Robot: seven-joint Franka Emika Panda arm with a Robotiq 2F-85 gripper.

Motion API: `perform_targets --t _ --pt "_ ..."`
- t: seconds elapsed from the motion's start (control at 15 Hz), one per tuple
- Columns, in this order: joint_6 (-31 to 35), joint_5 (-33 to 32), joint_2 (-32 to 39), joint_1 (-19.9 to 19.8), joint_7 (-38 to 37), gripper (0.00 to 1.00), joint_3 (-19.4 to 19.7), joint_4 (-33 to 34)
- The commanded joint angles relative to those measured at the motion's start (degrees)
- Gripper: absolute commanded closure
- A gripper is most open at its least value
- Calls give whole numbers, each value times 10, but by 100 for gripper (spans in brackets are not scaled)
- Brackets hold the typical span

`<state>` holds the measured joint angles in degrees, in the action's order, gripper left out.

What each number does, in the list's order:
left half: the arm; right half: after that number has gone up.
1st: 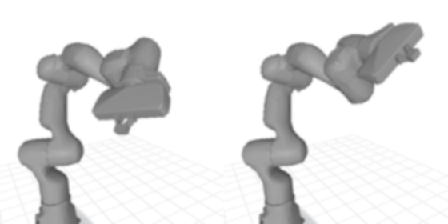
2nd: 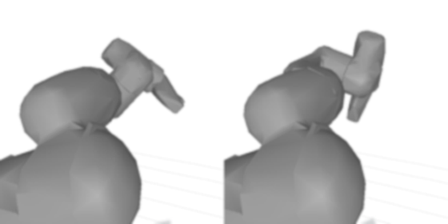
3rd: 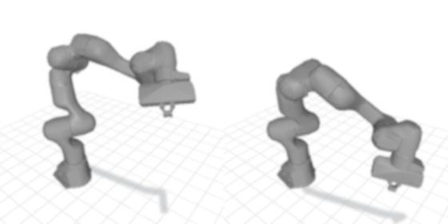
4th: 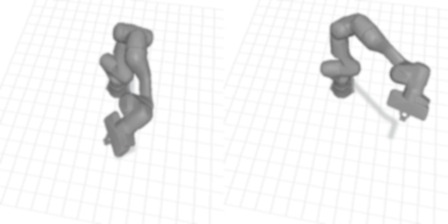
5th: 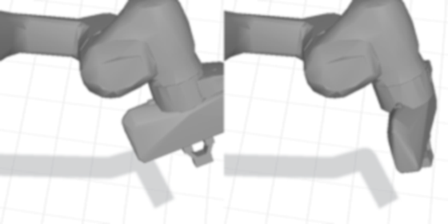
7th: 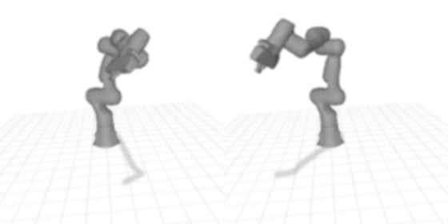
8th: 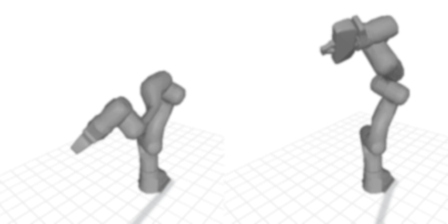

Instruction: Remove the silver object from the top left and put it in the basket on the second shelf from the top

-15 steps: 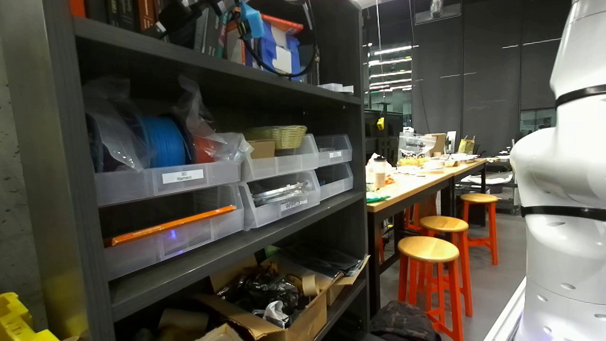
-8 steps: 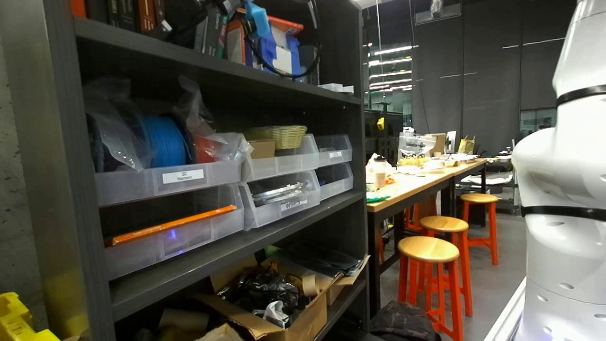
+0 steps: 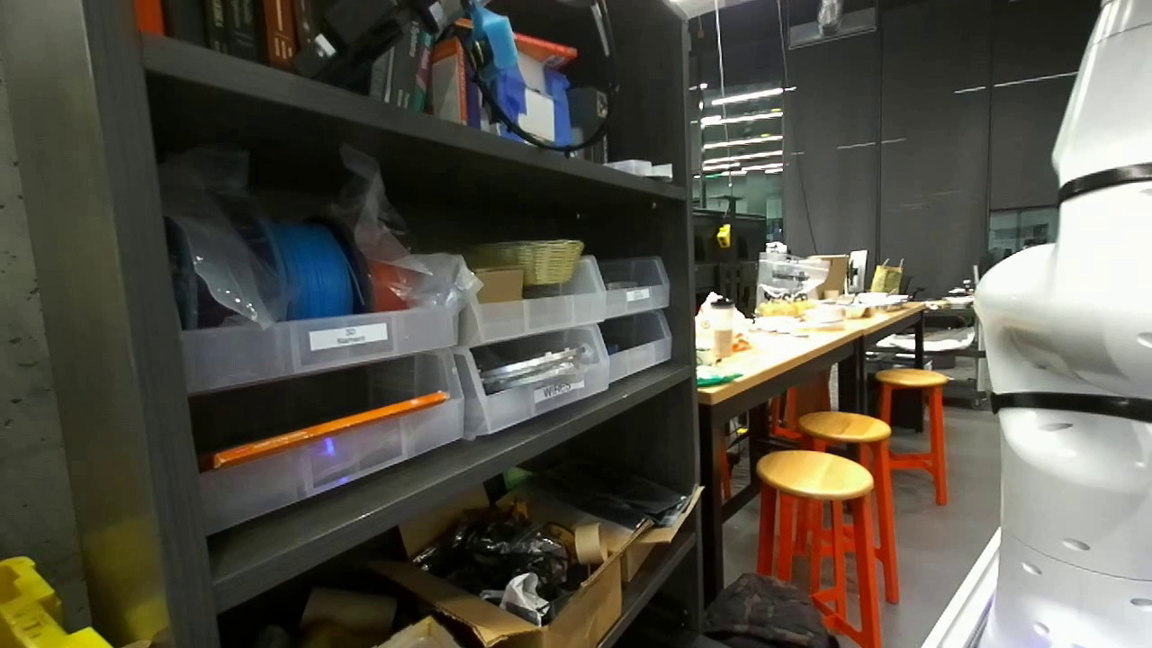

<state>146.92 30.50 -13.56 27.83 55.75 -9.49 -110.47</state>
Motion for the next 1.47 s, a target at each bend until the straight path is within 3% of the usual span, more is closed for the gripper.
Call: perform_targets --t 0.0,0.6,1.27,1.4 --pt "6 16 5 -4 11 0 -4 -9" --pt "4 3 42 -14 35 0 -5 33" --pt "-7 25 125 -53 39 0 -27 153" --pt "-29 61 125 -35 43 0 -18 160"
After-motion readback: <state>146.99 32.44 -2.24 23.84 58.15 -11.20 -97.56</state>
